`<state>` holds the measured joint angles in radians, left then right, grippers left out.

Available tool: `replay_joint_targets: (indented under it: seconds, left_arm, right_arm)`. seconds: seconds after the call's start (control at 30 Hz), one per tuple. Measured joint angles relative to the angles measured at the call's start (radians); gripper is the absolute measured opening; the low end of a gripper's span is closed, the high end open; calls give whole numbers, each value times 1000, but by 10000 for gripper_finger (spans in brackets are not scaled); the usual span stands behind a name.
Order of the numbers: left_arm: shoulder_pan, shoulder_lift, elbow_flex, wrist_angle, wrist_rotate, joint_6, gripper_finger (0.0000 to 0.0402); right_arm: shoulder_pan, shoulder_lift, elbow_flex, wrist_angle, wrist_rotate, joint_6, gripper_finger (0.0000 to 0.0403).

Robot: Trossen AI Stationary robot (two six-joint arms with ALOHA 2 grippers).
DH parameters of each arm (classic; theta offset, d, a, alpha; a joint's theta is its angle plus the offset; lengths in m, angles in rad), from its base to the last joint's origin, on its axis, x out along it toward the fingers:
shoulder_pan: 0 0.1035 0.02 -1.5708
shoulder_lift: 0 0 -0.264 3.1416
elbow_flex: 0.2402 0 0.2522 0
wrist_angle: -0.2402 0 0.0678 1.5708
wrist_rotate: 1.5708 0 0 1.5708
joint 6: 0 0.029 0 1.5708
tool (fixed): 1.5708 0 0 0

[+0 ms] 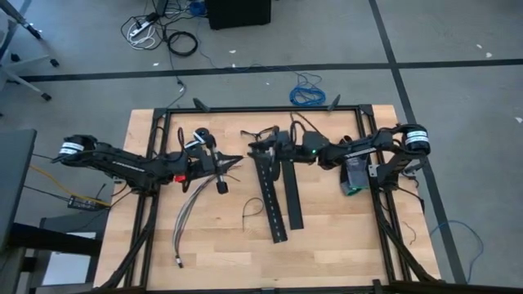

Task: Ziptie cables
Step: Wrap the black zip tie on the cable

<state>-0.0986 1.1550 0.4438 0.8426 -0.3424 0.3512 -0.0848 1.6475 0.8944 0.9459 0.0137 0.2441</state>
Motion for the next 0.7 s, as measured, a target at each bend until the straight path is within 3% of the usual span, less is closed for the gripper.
replay_joint_targets:
  seconds: [0.17,0.37,0.57,0.7]
  left_arm:
    - [-64,-60,0,-44,-5,178,0]
    - [-162,-100,0,-55,-81,480,0]
    - [-245,-93,0,-72,-254,785,0]
    - [-265,-92,0,-91,-305,880,0]
  right_arm:
    - [-13,-16,0,-6,29,360,150]
    - [13,4,0,-46,46,669,140]
    - [34,2,0,-19,53,868,134]
    - [64,3,1,-148,70,951,132]
